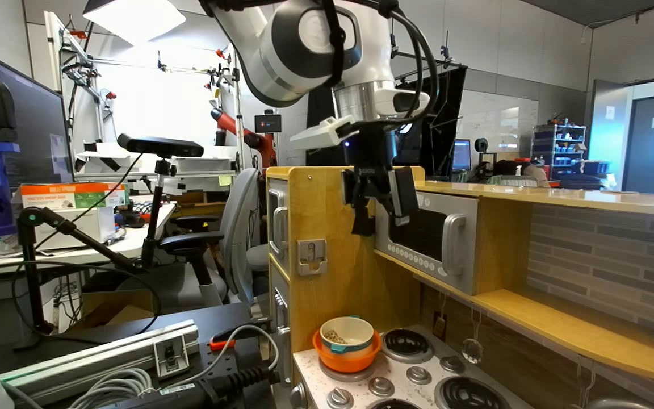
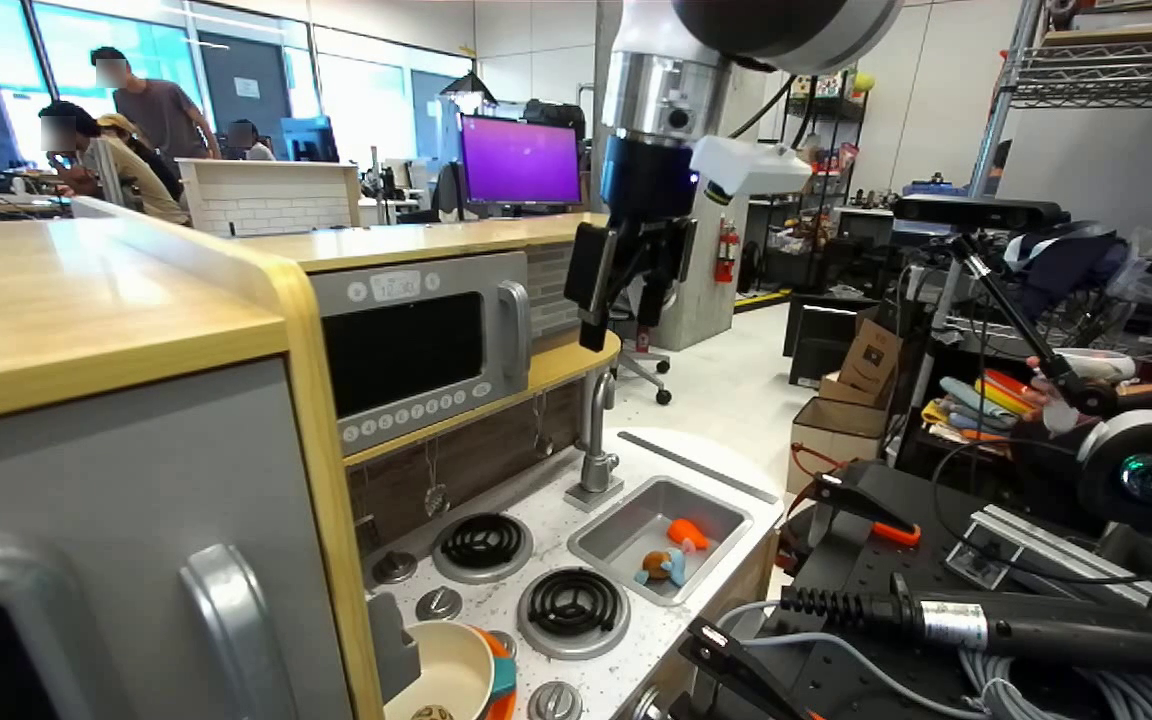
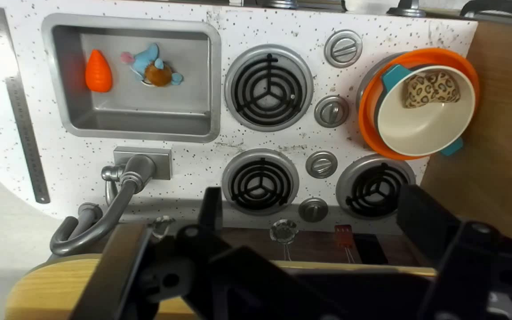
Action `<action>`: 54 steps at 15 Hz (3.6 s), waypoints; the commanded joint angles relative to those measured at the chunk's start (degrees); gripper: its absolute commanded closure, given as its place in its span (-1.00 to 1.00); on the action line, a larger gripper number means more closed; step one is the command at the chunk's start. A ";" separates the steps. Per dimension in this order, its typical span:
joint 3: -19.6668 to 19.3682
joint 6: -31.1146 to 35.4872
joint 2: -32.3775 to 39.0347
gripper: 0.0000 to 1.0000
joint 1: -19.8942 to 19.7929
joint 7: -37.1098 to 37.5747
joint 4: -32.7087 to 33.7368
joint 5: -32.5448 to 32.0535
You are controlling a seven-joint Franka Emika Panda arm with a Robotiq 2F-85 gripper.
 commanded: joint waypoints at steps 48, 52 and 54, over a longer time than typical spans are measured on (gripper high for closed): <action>0.14 8.95 31.91 -1.00 8.48 11.41 19.16 5.26; 0.85 7.08 34.53 -1.00 9.27 11.20 20.92 5.10; 1.02 6.22 36.29 -1.00 9.47 10.33 22.38 4.80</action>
